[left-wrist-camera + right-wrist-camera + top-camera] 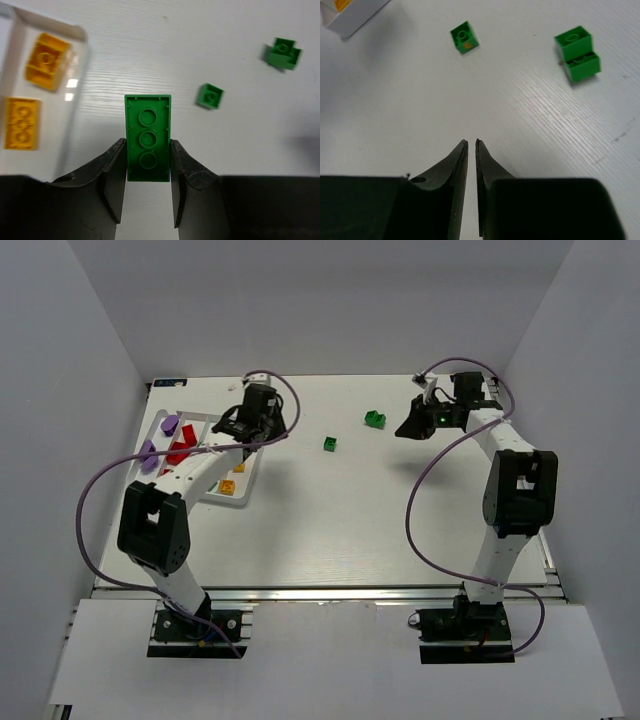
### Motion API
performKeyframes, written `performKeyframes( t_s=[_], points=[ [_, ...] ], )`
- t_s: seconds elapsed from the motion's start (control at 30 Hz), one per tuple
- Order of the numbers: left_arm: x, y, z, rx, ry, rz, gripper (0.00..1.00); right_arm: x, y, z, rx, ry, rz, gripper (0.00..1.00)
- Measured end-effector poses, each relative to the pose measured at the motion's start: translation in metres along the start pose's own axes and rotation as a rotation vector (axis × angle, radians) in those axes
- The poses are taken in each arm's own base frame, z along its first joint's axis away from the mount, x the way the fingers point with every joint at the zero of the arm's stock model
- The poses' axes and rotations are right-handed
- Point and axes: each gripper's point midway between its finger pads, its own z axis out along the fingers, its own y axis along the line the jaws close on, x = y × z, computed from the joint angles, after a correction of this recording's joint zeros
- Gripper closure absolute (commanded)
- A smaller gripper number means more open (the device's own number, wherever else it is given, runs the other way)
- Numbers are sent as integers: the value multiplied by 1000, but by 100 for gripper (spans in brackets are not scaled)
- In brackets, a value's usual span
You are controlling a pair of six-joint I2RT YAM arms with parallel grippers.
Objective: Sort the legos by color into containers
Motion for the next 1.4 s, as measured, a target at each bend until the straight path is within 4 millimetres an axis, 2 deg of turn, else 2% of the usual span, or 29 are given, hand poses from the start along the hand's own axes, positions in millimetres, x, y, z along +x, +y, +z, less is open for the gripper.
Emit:
performKeyframes(
  t_s=[0.13,0.23,0.37,0.57,0.73,0.93,1.03,1.07,1.2,1.27,1.33,1.4],
  points=[
    [-9,57,0,-95,-8,-53,93,9,24,10,-93,38,-85,85],
    [-15,88,0,-146,-14,-76,93,15,40,18,-145,63,-128,89],
    [-19,121,-2,-193,-13,-103,92,18,52,23,-178,80,-152,90],
    [-27,163,-4,-261,-19,-123,90,18,54,25,-180,84,-163,90],
    [-26,182,-5,-297,-5,-114,88,19,52,25,-170,90,-163,90],
    [-11,198,9,-327,47,-104,82,22,51,25,-162,98,-158,89],
    [0,204,21,-341,84,-103,71,22,51,25,-159,101,-158,88],
    [4,206,24,-346,95,-102,63,22,50,25,-157,102,-158,87],
    [13,211,33,-368,128,-99,45,23,50,25,-153,104,-161,83],
    [10,214,34,-388,127,-96,38,23,49,25,-149,107,-161,82],
    [0,215,32,-408,107,-102,22,24,48,25,-141,111,-162,77],
    [-7,214,31,-411,93,-102,21,24,46,25,-133,116,-165,74]
  ],
)
